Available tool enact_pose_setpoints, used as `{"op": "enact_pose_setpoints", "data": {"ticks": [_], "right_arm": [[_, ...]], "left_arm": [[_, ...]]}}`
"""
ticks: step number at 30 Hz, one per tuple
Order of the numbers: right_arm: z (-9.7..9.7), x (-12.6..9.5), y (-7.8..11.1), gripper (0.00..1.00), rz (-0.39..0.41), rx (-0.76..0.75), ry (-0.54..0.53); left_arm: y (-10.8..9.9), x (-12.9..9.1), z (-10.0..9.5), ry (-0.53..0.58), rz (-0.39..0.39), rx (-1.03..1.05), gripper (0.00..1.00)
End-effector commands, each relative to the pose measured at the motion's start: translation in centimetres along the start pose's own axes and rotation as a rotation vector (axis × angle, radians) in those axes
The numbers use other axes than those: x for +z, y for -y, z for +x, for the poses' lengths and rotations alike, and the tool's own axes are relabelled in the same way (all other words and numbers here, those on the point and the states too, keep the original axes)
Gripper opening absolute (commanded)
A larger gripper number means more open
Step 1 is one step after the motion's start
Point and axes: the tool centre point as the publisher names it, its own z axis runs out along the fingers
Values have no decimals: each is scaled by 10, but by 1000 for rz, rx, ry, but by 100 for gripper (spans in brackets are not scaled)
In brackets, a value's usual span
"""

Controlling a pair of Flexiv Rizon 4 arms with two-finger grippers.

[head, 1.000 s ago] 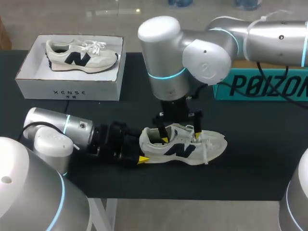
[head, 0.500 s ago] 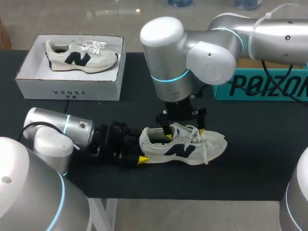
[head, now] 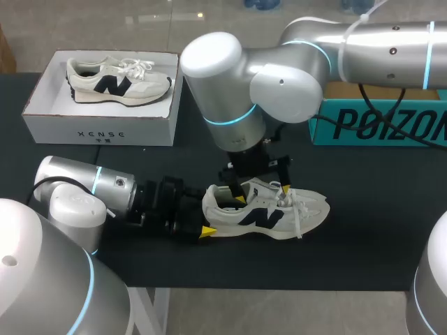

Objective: Take the shoe out of the shoebox, open the shoe tongue, remove and reinsert the insole, then place the shoe into the shoebox

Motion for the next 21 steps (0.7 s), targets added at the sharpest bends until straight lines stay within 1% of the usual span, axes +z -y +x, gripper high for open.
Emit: {"op": "enact_pose_setpoints", "data": {"ticks": [1,10,14,15,16,17,21], "right_arm": [[1,0,-1,100,0,-3,-2],[1,-4,-6,100,-20,-2,-11],[0,-1,-5,100,-18,-6,-9],[0,0,-3,81,-17,-7,-13],[-2,1,-2,33,-16,-6,-15],[-3,2,-1,0,-16,-5,-16],[-8,0,7,0,-14,5,-17]], "left_arm": [[-4,4,0,3,0,0,0],[-4,4,0,3,0,0,0],[-4,4,0,3,0,0,0],[-4,4,0,3,0,0,0],[-4,4,0,3,0,0,0],[-4,4,0,3,0,0,0],[-4,4,0,3,0,0,0]]}}
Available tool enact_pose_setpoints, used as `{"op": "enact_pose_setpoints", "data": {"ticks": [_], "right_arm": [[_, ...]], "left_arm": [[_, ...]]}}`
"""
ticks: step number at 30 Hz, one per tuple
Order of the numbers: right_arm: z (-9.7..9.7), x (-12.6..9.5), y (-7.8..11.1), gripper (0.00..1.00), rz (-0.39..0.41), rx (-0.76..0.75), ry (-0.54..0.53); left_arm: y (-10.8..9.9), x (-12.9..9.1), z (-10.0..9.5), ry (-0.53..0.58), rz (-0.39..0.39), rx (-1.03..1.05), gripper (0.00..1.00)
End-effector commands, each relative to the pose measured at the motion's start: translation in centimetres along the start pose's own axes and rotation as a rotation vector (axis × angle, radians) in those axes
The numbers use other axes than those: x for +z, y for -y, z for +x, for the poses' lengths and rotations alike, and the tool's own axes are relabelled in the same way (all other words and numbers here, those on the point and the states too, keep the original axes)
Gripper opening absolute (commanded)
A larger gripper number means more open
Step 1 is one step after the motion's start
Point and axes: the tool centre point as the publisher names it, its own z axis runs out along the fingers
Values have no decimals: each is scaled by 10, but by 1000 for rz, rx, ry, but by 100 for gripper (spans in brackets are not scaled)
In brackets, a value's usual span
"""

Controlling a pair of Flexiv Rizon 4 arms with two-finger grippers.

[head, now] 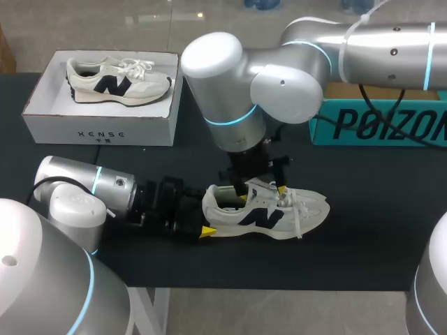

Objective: Take the shoe out of the shoebox, open the shoe tongue, remove and reinsert the insole, then place the shoe into the shoebox

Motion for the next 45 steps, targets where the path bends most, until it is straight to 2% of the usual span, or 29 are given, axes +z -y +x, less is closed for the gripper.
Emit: {"op": "enact_pose_setpoints", "data": {"ticks": [1,9,15,18,21,23,27,32,36,39,41,45], "right_arm": [[-10,-1,9,0,-7,12,-13],[-36,-15,33,0,-35,83,-24],[-52,-17,47,0,-43,129,-41],[-53,-17,49,0,-47,131,-48],[-44,-21,46,0,-55,112,-49],[-38,-22,43,24,-64,94,-54],[-26,-26,35,35,-78,62,-61],[-21,-28,28,34,-88,43,-63],[-29,-30,28,33,-98,56,-68],[-35,-31,29,21,-99,62,-65],[-40,-31,30,0,-95,68,-63],[-52,-29,35,0,-95,90,-68]], "left_arm": [[-4,4,0,3,0,0,0],[-4,4,0,3,0,0,0],[-4,4,0,3,0,0,0],[-4,4,0,3,0,0,0],[-4,4,0,3,0,0,0],[-4,4,0,3,0,0,0],[-4,4,0,3,0,0,0],[-4,4,0,3,0,0,0],[-4,4,0,3,0,0,0],[-4,4,0,3,0,0,0],[-4,4,0,3,0,0,0],[-4,4,0,3,0,0,0]]}}
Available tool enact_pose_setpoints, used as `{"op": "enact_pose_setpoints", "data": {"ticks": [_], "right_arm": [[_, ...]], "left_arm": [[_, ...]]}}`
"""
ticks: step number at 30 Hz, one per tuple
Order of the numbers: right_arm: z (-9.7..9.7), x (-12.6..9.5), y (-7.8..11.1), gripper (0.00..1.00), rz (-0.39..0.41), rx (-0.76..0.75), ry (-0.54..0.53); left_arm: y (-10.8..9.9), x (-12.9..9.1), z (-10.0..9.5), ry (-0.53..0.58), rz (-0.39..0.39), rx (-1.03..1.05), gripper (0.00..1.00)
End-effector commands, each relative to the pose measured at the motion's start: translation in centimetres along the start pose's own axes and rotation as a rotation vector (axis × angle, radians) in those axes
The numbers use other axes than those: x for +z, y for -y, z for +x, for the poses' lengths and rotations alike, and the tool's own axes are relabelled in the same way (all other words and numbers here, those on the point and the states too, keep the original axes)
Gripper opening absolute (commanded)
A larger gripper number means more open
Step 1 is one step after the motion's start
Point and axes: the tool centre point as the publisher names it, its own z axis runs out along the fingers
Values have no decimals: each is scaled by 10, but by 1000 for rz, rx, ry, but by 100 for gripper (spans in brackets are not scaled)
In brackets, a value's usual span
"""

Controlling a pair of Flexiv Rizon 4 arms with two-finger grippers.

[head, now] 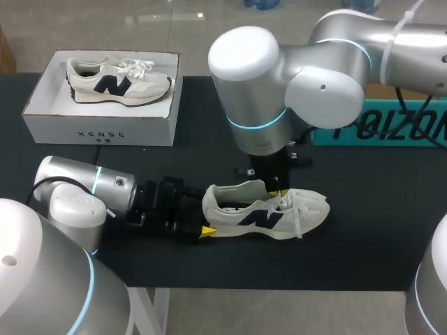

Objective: Take the shoe out of the shoebox, open the shoe tongue, remove and reinsert the insole, then place the shoe into the shoebox

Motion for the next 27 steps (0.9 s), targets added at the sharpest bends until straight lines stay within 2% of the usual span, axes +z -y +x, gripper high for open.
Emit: {"op": "enact_pose_setpoints", "data": {"ticks": [1,9,23,24,25,27], "right_arm": [[-19,1,6,0,-7,17,-24],[-38,2,10,0,-9,53,-59],[-59,11,-3,0,-35,64,-208],[-59,10,-5,8,-37,58,-217],[-59,9,-7,8,-43,46,-238],[-56,5,-8,100,-56,17,-279]], "left_arm": [[-4,4,0,3,0,0,0],[-4,4,0,3,0,0,0],[-4,4,0,3,0,0,0],[-4,4,0,3,0,0,0],[-4,4,0,3,0,0,0],[-4,4,0,3,0,0,0]]}}
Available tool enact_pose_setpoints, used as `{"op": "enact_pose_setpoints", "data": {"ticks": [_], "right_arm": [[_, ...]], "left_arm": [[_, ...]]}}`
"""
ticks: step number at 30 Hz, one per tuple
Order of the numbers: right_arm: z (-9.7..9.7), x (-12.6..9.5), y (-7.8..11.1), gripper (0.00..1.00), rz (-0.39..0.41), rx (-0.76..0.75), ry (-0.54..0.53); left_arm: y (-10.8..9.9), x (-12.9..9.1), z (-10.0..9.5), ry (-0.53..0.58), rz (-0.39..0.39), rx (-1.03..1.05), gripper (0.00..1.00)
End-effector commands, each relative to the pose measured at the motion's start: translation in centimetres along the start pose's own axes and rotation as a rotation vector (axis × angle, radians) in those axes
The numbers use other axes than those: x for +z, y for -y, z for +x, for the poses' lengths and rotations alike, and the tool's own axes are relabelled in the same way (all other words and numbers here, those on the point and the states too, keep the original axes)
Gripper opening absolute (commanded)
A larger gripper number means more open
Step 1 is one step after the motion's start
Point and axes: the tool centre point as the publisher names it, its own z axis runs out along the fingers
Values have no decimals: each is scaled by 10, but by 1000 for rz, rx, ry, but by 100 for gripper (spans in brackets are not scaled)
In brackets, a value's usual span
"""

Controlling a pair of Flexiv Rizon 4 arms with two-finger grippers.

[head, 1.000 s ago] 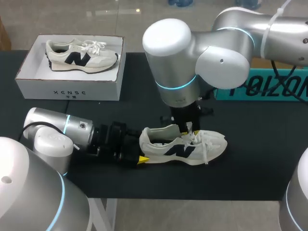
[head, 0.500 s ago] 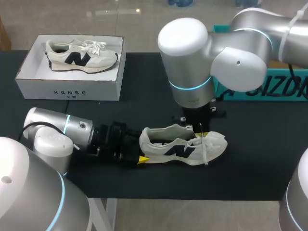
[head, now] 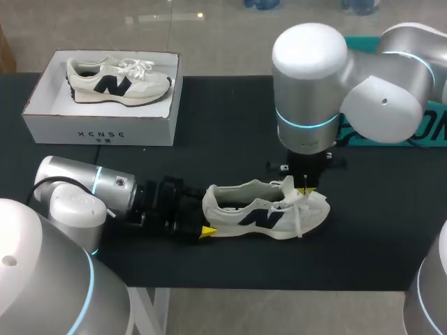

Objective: Take the shoe out of the shoebox, open the shoe tongue, remove and reinsert the insole, then place the shoe into the shoebox

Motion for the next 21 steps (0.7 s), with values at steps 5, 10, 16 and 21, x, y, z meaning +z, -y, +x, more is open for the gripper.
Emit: {"op": "enact_pose_setpoints", "data": {"ticks": [5,10,16,21], "right_arm": [[2,-22,-4,100,-28,-189,-283],[10,-45,-5,100,-45,-512,-385],[30,-80,-8,100,48,-1187,-496],[61,-90,5,100,212,-1710,-632]], "left_arm": [[-4,3,0,3,0,0,0],[-4,3,0,3,0,0,0],[-4,3,0,3,0,0,0],[-4,3,0,3,0,0,0]]}}
